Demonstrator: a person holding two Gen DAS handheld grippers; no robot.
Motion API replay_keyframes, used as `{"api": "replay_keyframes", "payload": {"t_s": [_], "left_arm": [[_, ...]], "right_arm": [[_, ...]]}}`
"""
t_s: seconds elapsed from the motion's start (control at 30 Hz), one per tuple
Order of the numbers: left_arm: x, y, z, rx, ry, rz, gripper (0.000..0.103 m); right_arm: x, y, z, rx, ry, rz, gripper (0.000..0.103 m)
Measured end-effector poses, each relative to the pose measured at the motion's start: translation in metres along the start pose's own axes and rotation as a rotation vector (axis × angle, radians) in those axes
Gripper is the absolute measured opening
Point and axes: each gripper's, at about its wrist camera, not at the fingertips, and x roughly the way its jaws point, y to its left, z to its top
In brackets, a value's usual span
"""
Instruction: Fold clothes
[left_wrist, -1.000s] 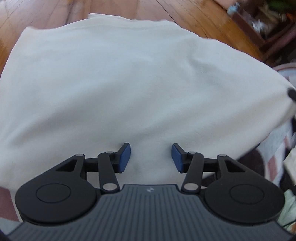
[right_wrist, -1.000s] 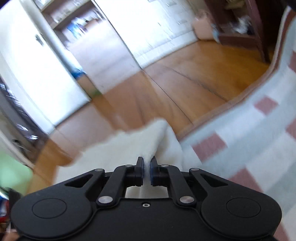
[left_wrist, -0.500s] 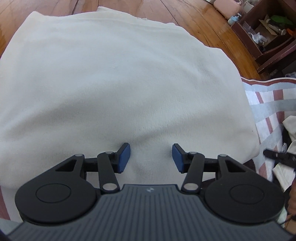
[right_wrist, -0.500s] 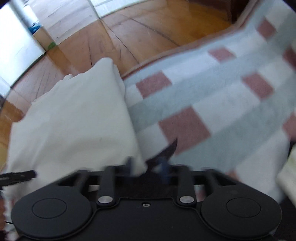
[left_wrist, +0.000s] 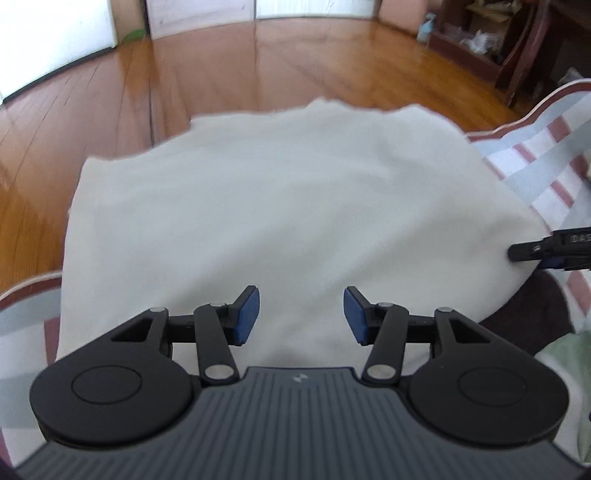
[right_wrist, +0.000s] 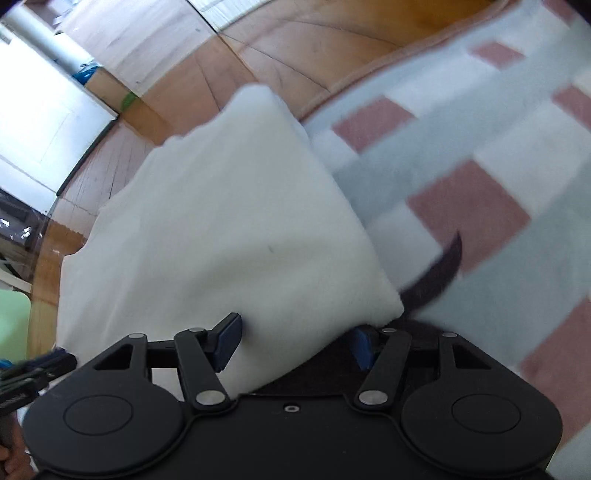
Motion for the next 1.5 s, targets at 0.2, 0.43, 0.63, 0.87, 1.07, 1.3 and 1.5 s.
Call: {"api": "replay_keyframes", "payload": {"t_s": [0.2,0.43,0.63,0.87,1.07,1.3,1.5], "left_arm": [[0.013,0.012,-0.001,-0.067,0.051,-0.025,0.05],[0.033,0.028,-0.003,-0.153,0.134,-0.032,0.049],[0.037,0.06,-0.013,-0.419,0.125,-0.133,0.048],[0.013,0.104,-0.017,-0.631,0.105,-0.207,0.046],[-0.053,0.124,-0.013,-0.545,-0.066,0.03,0.043],[-0.076,0.226,-0.069,-0.826,-0.127,0.071,0.044],[-0.055,0.25,-0.095,-1.016,-0.19,-0.108,0.043]], "right_arm": [[0.007,-0.021,-0.013,0.26,0.091,0.145,0.069],[0.023,-0.02,0.004,0.229,-0.034,0.147,0.07],[0.037,0.026,0.018,-0.121,-0.119,0.087,0.027],[-0.022,0.119,0.046,-0.455,-0.259,0.131,0.023],[-0.026,0.249,0.019,-0.96,-0.282,0.332,0.022],[0.049,0.359,-0.033,-1.189,-0.062,0.512,0.022],[0.141,0.356,-0.069,-1.166,0.153,0.4,0.022]]}}
